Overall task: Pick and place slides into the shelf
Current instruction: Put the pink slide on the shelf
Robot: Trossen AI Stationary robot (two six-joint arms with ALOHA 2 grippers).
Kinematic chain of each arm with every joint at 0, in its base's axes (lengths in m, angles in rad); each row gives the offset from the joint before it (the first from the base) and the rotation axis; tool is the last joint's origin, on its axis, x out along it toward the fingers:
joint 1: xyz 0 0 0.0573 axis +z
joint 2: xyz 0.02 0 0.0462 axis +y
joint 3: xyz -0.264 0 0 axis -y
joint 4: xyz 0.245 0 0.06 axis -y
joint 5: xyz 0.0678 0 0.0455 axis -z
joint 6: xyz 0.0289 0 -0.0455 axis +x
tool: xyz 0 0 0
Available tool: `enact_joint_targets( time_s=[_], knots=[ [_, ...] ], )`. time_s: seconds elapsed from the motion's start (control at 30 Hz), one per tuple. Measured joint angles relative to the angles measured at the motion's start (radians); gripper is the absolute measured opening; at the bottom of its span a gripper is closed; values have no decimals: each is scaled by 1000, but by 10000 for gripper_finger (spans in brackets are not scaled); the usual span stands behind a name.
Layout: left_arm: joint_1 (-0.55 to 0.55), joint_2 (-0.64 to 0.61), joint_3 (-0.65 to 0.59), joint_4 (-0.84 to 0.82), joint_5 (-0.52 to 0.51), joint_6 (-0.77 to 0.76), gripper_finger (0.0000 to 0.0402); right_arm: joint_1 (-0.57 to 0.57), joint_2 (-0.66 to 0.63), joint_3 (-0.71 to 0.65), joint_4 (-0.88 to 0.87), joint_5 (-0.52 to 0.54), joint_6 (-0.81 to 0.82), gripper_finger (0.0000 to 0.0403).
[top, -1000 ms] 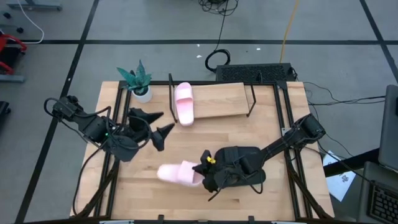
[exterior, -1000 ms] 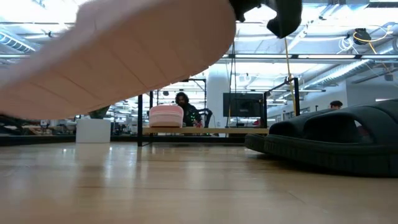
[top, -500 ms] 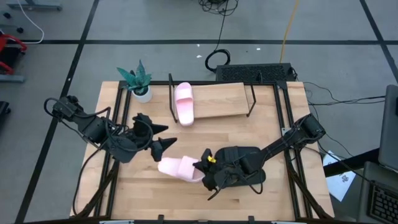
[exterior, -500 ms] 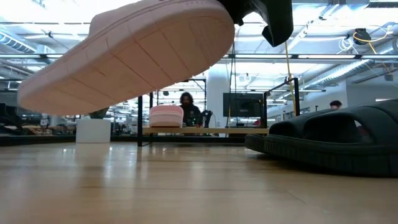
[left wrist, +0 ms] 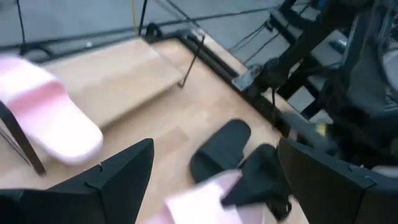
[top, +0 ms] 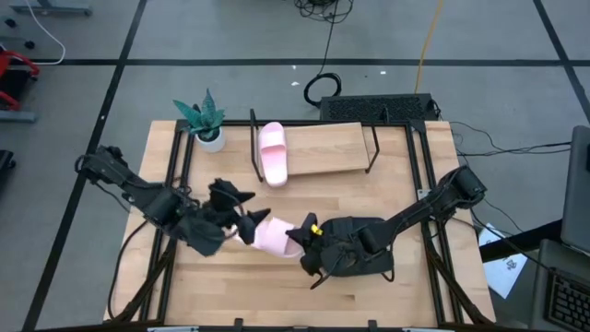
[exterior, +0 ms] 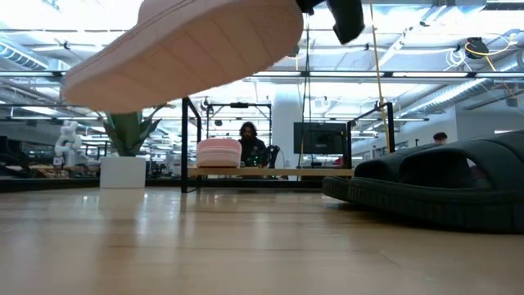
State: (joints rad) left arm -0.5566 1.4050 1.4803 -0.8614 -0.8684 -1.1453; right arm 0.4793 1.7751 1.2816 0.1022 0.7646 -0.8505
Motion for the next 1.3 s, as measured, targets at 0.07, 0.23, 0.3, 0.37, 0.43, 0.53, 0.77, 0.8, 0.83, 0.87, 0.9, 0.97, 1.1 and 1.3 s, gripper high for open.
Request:
enact_joint_targets(
  time_s=[0.07, 0.23, 0.3, 0.37, 0.43, 0.53, 0.77, 0.8, 0.83, 0.87, 0.9, 0.97, 1.1, 1.3],
  knots=[
    [0, 24, -28, -2, 31, -47, 347, -3, -17, 0, -3, 18, 0, 0],
    [-2, 55, -82, -4, 119, -159, 347, -18, -52, 0, -35, 50, -1, 0],
    [-3, 56, -92, -5, 138, -183, 347, -23, -60, 0, -50, 50, 0, 0],
    [-6, 53, -93, -4, 134, -185, 347, -24, -62, 0, -69, 51, 5, 0],
    [-8, 32, -88, -3, 124, -186, 347, -26, -62, 0, -86, 51, 20, 0],
    [-8, 3, -86, -1, 117, -195, 347, -26, -62, 0, -104, 50, 44, 0],
    [-8, -15, -86, -3, 115, -192, 347, -26, -62, 0, -105, 51, 50, 0],
    [-8, -13, -86, -5, 116, -192, 347, -26, -62, 0, -105, 50, 50, 0],
    [-8, -13, -86, -6, 117, -193, 347, -26, -62, 0, -105, 50, 50, 0],
    [-8, -13, -86, -6, 117, -194, 347, -26, -62, 0, -104, 50, 50, 0],
    [-8, -15, -86, -6, 118, -194, 347, -26, -62, 0, -104, 50, 50, 0],
    [-8, -15, -86, -6, 118, -195, 347, -26, -62, 0, -104, 51, 48, 0],
    [-8, -15, -86, -5, 138, -177, 347, -26, -62, 0, -104, 51, 46, 0],
    [5, -15, -86, -5, 184, -184, 347, -26, -62, 0, -103, 50, 46, 0]
  ],
)
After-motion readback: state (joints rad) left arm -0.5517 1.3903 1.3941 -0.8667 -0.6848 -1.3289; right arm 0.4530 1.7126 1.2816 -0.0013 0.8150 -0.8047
